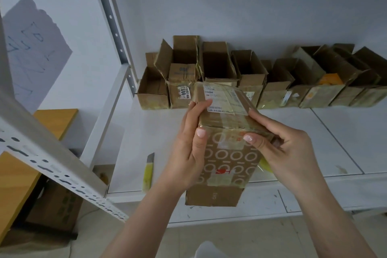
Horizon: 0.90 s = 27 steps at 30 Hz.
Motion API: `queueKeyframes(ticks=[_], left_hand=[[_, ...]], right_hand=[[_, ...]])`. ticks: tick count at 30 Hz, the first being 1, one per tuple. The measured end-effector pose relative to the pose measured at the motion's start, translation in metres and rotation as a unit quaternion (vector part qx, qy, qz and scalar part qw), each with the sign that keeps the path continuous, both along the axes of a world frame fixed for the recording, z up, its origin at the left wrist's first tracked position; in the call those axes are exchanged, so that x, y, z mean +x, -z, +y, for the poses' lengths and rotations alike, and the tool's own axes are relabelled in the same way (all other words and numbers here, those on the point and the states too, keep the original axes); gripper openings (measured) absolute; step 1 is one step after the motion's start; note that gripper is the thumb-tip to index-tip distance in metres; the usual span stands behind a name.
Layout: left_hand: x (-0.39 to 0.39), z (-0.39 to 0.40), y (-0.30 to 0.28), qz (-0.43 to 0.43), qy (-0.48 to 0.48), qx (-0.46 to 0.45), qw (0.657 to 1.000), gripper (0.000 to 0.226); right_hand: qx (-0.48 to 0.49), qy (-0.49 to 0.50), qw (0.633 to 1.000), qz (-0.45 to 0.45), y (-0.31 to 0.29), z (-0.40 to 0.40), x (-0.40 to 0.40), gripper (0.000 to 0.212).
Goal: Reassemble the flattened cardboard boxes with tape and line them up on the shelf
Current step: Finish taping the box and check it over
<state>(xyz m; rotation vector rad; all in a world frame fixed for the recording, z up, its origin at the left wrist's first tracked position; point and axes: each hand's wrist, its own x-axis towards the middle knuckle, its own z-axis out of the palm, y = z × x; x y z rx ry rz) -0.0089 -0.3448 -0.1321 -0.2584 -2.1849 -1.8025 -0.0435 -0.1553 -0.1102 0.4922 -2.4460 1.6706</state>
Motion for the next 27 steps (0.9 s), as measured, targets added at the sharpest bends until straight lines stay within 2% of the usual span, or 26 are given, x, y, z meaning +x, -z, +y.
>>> queueKeyframes(ticks=[6, 10, 11, 13, 16, 18, 22, 24, 27], left_hand=[[0.001, 0.009, -0.006, 0.004, -0.054, -0.053, 0.997, 0.041], [0.004, 0.013, -0.004, 0.015, -0.077, -0.048, 0.996, 0.035], [0.003, 0.014, -0.003, 0.011, -0.094, -0.038, 0.995, 0.033], [0.002, 0.016, -0.002, 0.008, -0.125, -0.008, 0.992, 0.032], [0.004, 0.024, 0.001, 0.013, -0.154, -0.009, 0.988, 0.036], [0.005, 0.029, 0.002, 0.017, -0.17, -0.012, 0.985, 0.037], [0.004, 0.03, 0.001, 0.024, -0.203, -0.006, 0.979, 0.033], [0.003, 0.025, -0.002, 0.027, -0.208, -0.002, 0.978, 0.028], [0.005, 0.018, -0.007, 0.026, -0.21, -0.002, 0.977, 0.027]], right_hand=[[-0.028, -0.006, 0.999, -0.017, 0.002, 0.0, 0.001, 0.071], [-0.075, 0.015, 0.997, -0.014, 0.006, -0.001, 0.0, 0.079], [-0.115, 0.023, 0.993, -0.02, 0.007, -0.001, 0.001, 0.073], [-0.16, 0.063, 0.985, -0.004, 0.009, -0.004, 0.003, 0.047], [-0.152, 0.117, 0.98, 0.051, 0.013, -0.008, 0.005, 0.014], [-0.151, 0.132, 0.976, 0.084, 0.015, -0.01, 0.004, 0.007], [-0.12, 0.133, 0.976, 0.127, 0.018, -0.012, 0.003, 0.04], [-0.152, 0.094, 0.98, 0.087, 0.018, -0.006, 0.002, 0.056], [-0.18, 0.085, 0.98, 0.004, 0.014, 0.004, -0.008, 0.061]])
